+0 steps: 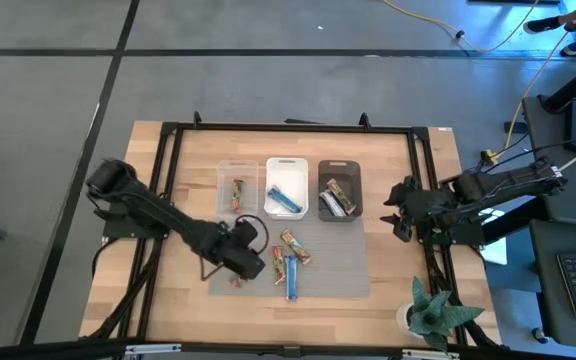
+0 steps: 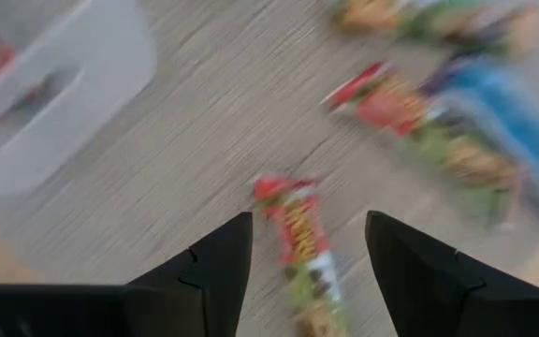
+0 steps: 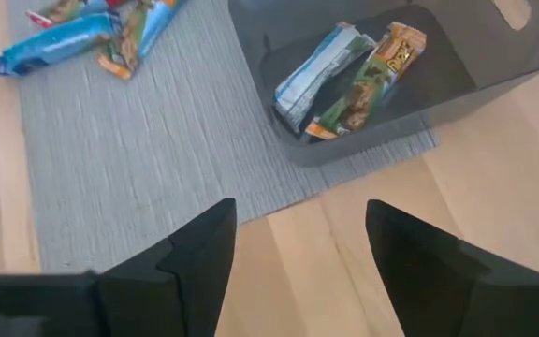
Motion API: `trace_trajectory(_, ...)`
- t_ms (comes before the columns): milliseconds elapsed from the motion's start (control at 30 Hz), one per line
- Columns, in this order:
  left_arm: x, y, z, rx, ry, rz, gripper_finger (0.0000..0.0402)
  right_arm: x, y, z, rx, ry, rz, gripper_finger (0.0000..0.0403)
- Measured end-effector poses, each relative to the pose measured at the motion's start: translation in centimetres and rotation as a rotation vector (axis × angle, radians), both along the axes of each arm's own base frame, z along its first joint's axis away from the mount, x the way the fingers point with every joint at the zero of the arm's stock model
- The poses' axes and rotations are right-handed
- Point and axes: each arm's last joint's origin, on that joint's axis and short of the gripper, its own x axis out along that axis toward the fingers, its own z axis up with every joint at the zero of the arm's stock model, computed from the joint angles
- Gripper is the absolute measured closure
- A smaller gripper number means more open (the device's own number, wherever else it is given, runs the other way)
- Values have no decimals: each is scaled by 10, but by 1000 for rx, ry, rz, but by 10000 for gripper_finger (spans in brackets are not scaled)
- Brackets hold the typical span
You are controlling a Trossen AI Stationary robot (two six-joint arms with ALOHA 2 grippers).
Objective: Pick and place Granola Bars by type
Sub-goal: Put the left red granola bar into the transparent bin
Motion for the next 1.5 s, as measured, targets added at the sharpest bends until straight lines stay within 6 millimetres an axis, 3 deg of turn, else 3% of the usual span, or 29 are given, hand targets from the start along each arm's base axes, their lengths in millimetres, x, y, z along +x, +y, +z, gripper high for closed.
trace_trajectory(167,17,-10,-10,-20,125,71,202,0,0,-2,-2,9,-1,162)
trace_trajectory(400,22,-15,-32,-64,199,156,202,0,0,-2,-8,9,7,162)
trace_trajectory(1500,18,-13,-58,-121,154,210,208,0,0,-2,3,5,-7,162)
